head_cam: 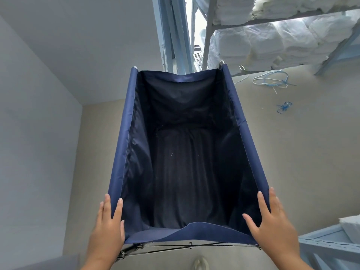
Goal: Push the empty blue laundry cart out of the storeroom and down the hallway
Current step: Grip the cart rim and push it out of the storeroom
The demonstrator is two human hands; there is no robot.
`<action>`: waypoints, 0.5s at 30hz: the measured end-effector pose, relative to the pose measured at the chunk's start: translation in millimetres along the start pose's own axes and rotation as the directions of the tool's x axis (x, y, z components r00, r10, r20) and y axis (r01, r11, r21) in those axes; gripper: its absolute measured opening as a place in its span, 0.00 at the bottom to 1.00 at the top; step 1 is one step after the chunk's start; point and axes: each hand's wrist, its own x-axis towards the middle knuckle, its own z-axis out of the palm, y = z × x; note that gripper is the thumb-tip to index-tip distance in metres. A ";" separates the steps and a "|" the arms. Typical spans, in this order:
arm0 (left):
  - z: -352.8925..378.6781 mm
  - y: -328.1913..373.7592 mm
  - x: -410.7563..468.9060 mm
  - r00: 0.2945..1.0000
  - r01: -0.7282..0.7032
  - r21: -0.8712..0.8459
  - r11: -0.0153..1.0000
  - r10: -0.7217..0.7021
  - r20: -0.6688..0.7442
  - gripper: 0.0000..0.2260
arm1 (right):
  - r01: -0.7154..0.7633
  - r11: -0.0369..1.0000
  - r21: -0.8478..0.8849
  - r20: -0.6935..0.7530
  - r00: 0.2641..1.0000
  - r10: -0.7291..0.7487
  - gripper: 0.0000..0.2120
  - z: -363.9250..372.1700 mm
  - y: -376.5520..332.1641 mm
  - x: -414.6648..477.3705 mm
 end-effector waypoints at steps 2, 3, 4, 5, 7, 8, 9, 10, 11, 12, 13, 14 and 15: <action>1.5 -3.4 -7.9 0.999 0.037 -0.032 0.999 -0.036 0.028 0.38 | 0.018 1.000 -0.004 0.006 1.000 -0.018 0.41 1.6 -2.3 -3.0; 1.9 -4.8 -12.2 0.998 0.050 -0.045 0.998 -0.048 0.035 0.40 | 0.022 1.000 -0.009 0.008 1.000 -0.022 0.41 2.5 -3.3 -4.1; 1.8 -6.0 -16.3 0.997 0.061 -0.056 0.997 -0.058 0.043 0.41 | 0.025 1.000 -0.015 0.010 1.000 -0.025 0.42 3.4 -4.0 -5.0; 2.7 -7.5 -20.3 0.997 0.068 -0.067 0.995 -0.065 0.048 0.41 | 0.032 0.999 -0.024 0.013 0.999 -0.032 0.42 4.2 -4.9 -6.0; 3.3 -10.1 -26.8 0.996 0.081 -0.087 0.993 -0.078 0.045 0.43 | 0.062 0.997 -0.044 0.010 0.998 -0.062 0.39 5.9 -6.8 -6.4; 3.5 -11.2 -29.9 0.995 0.090 -0.097 0.991 -0.086 0.041 0.44 | 0.077 0.996 -0.050 -0.001 0.997 -0.077 0.37 6.3 -7.9 -6.2; 4.2 -12.4 -32.9 0.994 0.100 -0.104 0.990 -0.097 0.041 0.44 | 0.084 0.995 -0.050 -0.010 0.996 -0.085 0.35 6.6 -8.8 -5.9; 4.6 -13.3 -36.3 0.993 0.108 -0.104 0.989 -0.103 0.048 0.42 | 0.089 0.995 -0.050 -0.016 0.996 -0.090 0.36 7.5 -8.9 -5.6; 4.8 -14.4 -39.2 0.993 0.110 -0.098 0.989 -0.105 0.054 0.39 | 0.093 0.995 -0.048 -0.017 0.995 -0.094 0.35 8.2 -9.7 -5.2; 3.4 -15.3 -42.0 0.993 0.114 -0.094 0.989 -0.109 0.053 0.33 | 0.097 0.994 -0.046 -0.017 0.995 -0.098 0.36 8.3 -11.1 -4.4; 1.9 -16.3 -44.3 0.991 0.127 -0.096 0.987 -0.122 0.059 0.28 | 0.103 0.993 -0.048 -0.017 0.994 -0.104 0.36 7.8 -12.4 -3.5; -0.4 -16.9 -46.1 0.988 0.144 -0.090 0.986 -0.138 0.073 0.27 | 0.106 0.993 -0.051 -0.013 0.994 -0.107 0.36 6.8 -13.9 -2.3; -0.5 -17.4 -48.0 0.985 0.158 -0.081 0.984 -0.151 0.083 0.27 | 0.109 0.992 -0.056 -0.005 0.994 -0.110 0.38 5.4 -15.4 -1.2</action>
